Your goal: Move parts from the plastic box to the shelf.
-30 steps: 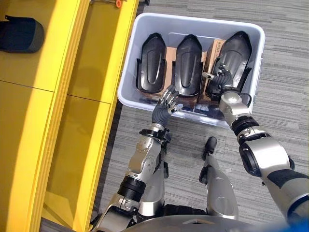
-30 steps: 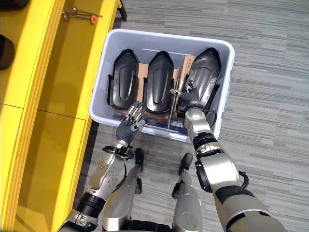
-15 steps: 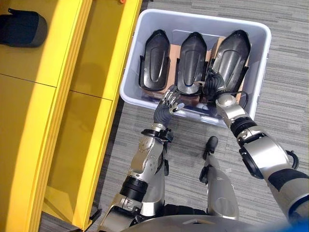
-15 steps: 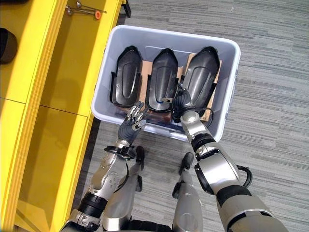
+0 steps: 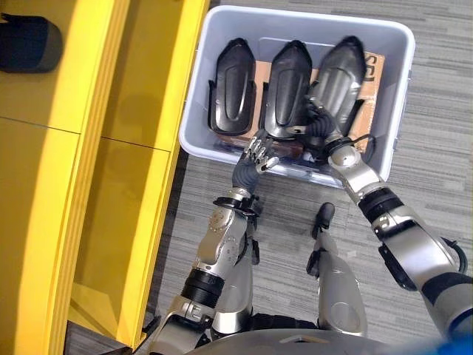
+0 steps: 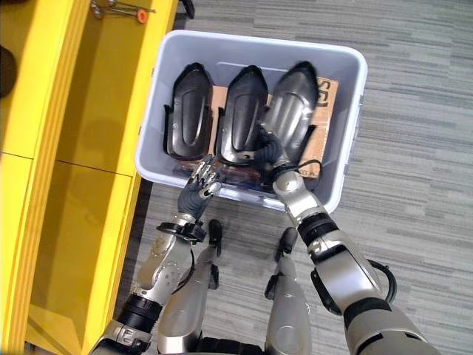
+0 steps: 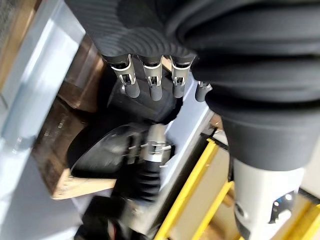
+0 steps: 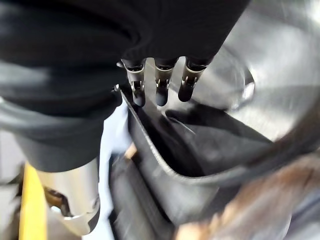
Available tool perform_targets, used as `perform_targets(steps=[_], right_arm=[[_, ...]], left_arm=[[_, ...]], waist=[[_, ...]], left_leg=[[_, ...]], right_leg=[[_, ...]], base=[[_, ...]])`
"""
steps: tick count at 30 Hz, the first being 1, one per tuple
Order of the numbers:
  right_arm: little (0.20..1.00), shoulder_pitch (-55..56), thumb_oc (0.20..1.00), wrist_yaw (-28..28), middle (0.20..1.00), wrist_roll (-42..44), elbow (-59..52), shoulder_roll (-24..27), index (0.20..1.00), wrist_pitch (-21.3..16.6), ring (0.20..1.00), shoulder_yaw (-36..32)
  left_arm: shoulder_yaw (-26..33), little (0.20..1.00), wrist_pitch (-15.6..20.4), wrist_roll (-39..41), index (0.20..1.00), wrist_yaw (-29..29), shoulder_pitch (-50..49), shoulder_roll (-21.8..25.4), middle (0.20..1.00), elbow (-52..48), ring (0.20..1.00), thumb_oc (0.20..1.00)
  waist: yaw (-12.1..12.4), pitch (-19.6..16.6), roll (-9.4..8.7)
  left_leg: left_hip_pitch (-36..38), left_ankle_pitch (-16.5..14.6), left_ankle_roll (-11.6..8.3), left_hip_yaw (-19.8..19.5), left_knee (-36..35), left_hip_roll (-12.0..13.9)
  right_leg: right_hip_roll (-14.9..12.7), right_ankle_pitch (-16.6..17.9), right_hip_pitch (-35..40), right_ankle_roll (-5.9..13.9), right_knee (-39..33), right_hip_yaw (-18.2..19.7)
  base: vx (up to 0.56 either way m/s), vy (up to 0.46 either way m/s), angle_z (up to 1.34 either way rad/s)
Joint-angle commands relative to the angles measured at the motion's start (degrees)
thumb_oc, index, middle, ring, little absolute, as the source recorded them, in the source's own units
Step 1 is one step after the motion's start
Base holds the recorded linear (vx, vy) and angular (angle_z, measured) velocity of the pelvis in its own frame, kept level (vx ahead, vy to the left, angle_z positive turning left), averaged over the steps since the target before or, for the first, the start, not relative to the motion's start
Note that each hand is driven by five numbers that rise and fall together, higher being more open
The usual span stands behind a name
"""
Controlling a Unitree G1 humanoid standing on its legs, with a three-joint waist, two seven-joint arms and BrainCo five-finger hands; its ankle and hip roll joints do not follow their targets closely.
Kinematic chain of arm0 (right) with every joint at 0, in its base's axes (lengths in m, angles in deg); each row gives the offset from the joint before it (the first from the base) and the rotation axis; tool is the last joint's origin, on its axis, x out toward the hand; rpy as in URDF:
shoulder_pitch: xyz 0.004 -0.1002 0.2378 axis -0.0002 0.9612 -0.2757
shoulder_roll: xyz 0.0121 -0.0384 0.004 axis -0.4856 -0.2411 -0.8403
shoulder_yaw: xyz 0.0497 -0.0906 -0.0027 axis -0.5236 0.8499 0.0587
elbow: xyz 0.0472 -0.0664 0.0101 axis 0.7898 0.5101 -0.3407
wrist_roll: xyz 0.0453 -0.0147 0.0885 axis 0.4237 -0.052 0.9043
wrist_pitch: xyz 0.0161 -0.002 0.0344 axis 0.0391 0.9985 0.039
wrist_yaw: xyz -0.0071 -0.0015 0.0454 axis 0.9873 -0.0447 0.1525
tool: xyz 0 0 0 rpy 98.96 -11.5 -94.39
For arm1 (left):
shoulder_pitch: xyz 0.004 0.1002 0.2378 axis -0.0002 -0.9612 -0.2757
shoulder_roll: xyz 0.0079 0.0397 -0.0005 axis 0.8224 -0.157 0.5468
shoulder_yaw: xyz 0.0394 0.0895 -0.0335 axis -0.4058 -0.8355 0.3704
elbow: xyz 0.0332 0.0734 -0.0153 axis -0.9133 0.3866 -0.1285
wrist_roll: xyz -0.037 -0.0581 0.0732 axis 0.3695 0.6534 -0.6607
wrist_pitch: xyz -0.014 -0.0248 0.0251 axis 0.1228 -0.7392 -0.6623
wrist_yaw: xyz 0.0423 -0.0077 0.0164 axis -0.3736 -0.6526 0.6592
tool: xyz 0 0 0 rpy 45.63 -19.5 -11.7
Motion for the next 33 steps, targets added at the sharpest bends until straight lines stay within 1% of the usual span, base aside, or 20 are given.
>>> perform_targets(steps=[1,2,4,5,6,8,9,11,12,13,16,21,25,26,31,33], right_arm=[[1.000,-4.42,1.000,-0.41,1.000,-2.44,-8.56,-0.32,1.000,1.11,1.000,1.47],[1.000,-4.60,1.000,-0.20,1.000,-3.65,-11.77,0.54,1.000,1.88,1.000,2.11],[1.000,-5.09,1.000,0.44,1.000,-6.12,-17.55,1.53,1.000,4.03,1.000,2.20],[1.000,-4.29,1.000,0.58,1.000,-6.75,-19.96,1.21,1.000,4.91,1.000,1.92],[1.000,-4.45,1.000,0.67,1.000,-7.59,-21.81,1.04,1.000,5.96,1.000,1.90],[1.000,-3.94,1.000,1.11,1.000,-8.86,-26.72,1.31,1.000,6.95,1.000,1.00],[1.000,-4.17,1.000,1.09,1.000,-8.88,-26.87,1.38,1.000,7.07,1.000,0.94],[1.000,-3.30,1.000,2.14,1.000,-10.15,-31.98,1.29,1.000,8.38,1.000,-1.30],[1.000,-3.11,1.000,2.53,1.000,-10.80,-33.16,0.93,1.000,8.70,1.000,-2.40],[1.000,-1.67,1.000,2.83,1.000,-11.77,-35.20,-0.33,1.000,8.77,1.000,-4.21],[1.000,-0.76,1.000,3.33,1.000,-13.69,-36.16,-0.63,1.000,9.27,1.000,-6.05],[1.000,3.99,1.000,3.58,1.000,-15.95,-40.19,-2.09,1.000,9.71,1.000,-11.86],[1.000,9.14,1.000,3.20,1.000,-17.90,-42.31,-4.74,1.000,8.85,1.000,-16.23],[1.000,10.85,1.000,3.12,1.000,-18.57,-41.91,-5.75,1.000,8.16,1.000,-17.48],[1.000,13.04,1.000,3.36,1.000,-19.77,-39.20,-6.57,1.000,6.91,1.000,-19.26],[1.000,14.28,1.000,3.57,1.000,-20.17,-36.32,-6.86,1.000,6.12,1.000,-20.01]], left_arm=[[-0.73,1.000,2.59,-1.72,1.000,0.67,-1.95,-0.16,1.000,-8.06,1.000,1.000],[-0.20,1.000,2.61,-2.47,1.000,0.69,-2.88,0.38,1.000,-8.47,1.000,1.000],[1.18,1.000,2.56,-3.72,1.000,0.86,-3.16,0.96,1.000,-8.88,1.000,1.000],[1.66,1.000,2.68,-4.35,1.000,0.85,-3.84,1.12,1.000,-8.87,1.000,1.000],[2.08,1.000,2.73,-4.62,1.000,0.90,-3.90,1.33,1.000,-8.92,1.000,1.000],[2.26,1.000,2.68,-5.03,1.000,0.57,-5.45,1.46,1.000,-8.95,1.000,1.000],[2.36,1.000,2.66,-5.03,1.000,0.59,-5.13,1.49,1.000,-8.95,1.000,1.000],[3.11,1.000,2.51,-5.47,1.000,0.11,-7.07,2.01,1.000,-9.31,1.000,1.000],[3.70,1.000,2.34,-5.69,1.000,0.09,-7.09,2.09,1.000,-9.30,1.000,1.000],[4.16,1.000,2.28,-5.83,1.000,-0.32,-7.84,2.03,1.000,-8.99,1.000,1.000],[4.26,1.000,2.22,-6.00,1.000,-0.57,-8.53,2.07,1.000,-8.77,1.000,1.000],[3.43,1.000,2.01,-5.85,1.000,-1.55,-10.25,1.81,1.000,-8.30,1.000,1.000],[3.23,1.000,2.20,-5.30,1.000,-2.14,-11.33,0.95,1.000,-7.91,1.000,1.000],[2.88,1.000,2.40,-5.15,1.000,-2.33,-11.37,0.54,1.000,-7.33,1.000,1.000],[2.17,1.000,2.62,-4.46,1.000,-2.51,-11.38,-0.23,1.000,-6.44,1.000,1.000],[1.59,1.000,2.76,-4.04,1.000,-2.53,-11.06,-0.54,1.000,-6.14,1.000,1.000]], waist=[[-0.56,-0.92,-1.44],[-0.93,-0.92,-1.84],[-1.62,-0.92,-2.76],[-1.90,-0.92,-3.10],[-2.08,-0.92,-3.61],[-2.46,-0.92,-4.13],[-2.47,-0.92,-4.22],[-3.16,-0.92,-4.70],[-3.32,-0.92,-4.89],[-3.73,-0.92,-4.77],[-3.93,-0.92,-4.60],[-4.90,-0.92,-3.82],[-5.64,-0.92,-3.08],[-5.80,-0.92,-2.85],[-6.17,-0.92,-2.18],[-6.27,-0.92,-1.65]], left_leg=[[1.79,-2.41,-2.48,1.92,1.57,3.82],[2.60,-2.80,-2.52,2.08,1.53,4.00],[2.87,-2.38,-2.34,2.39,1.34,3.93],[4.02,-2.78,-2.34,2.63,1.20,4.07],[4.32,-2.43,-2.14,2.76,0.83,3.95],[6.80,-2.98,-1.95,3.37,0.19,3.98],[6.32,-2.59,-1.86,3.36,0.12,3.87],[10.12,-3.19,-1.51,4.33,-1.08,3.75],[10.66,-2.86,-1.15,4.60,-1.52,3.50],[12.14,-3.04,-0.80,5.08,-2.02,3.26],[14.25,-3.08,-0.41,5.64,-2.87,2.91],[17.63,-3.14,0.11,6.45,-4.18,2.55],[18.98,-2.93,0.24,6.89,-4.88,2.33],[18.88,-2.84,0.25,6.98,-4.91,2.32],[18.50,-2.69,0.24,6.81,-4.96,2.29],[17.76,-2.53,0.19,6.64,-4.82,2.23]], right_leg=[[-4.05,-5.33,2.51,1.27,3.75,3.46],[-3.87,-5.58,3.11,1.37,3.67,3.61],[-3.77,-5.22,2.83,1.40,3.55,3.93],[-3.59,-5.52,3.68,1.45,3.47,4.08],[-3.61,-5.24,3.61,1.42,3.35,4.23],[-3.31,-5.51,5.29,1.45,2.99,4.30],[-3.40,-5.22,4.78,1.42,3.00,4.34],[-2.91,-5.48,7.14,1.50,2.45,4.77],[-2.81,-5.17,7.14,1.47,2.36,5.06],[-2.53,-5.15,7.86,1.52,2.30,5.36],[-2.24,-5.24,8.98,1.54,2.03,5.80],[-1.87,-5.07,10.48,1.52,1.71,6.25],[-1.88,-5.27,11.13,1.51,1.63,6.43],[-1.87,-5.40,11.00,1.46,1.65,6.35],[-2.16,-5.57,10.71,1.40,1.75,6.04],[-2.45,-5.59,10.31,1.41,1.83,5.76]], base=[[0.02,-0.034,-0.15],[0.00,-0.010,-0.12],[0.01,-0.015,-0.13],[-0.01,-0.014,-0.15],[0.04,-0.016,-0.15],[0.02,-0.004,-0.10],[0.01,0.006,-0.13],[0.03,0.009,-0.18],[0.04,0.017,-0.10],[0.01,0.012,-0.08],[0.02,0.011,-0.18],[0.01,0.003,-0.06],[0.00,0.000,-0.14],[-0.01,-0.006,-0.04],[0.00,0.000,0.00],[0.00,0.000,0.00]])
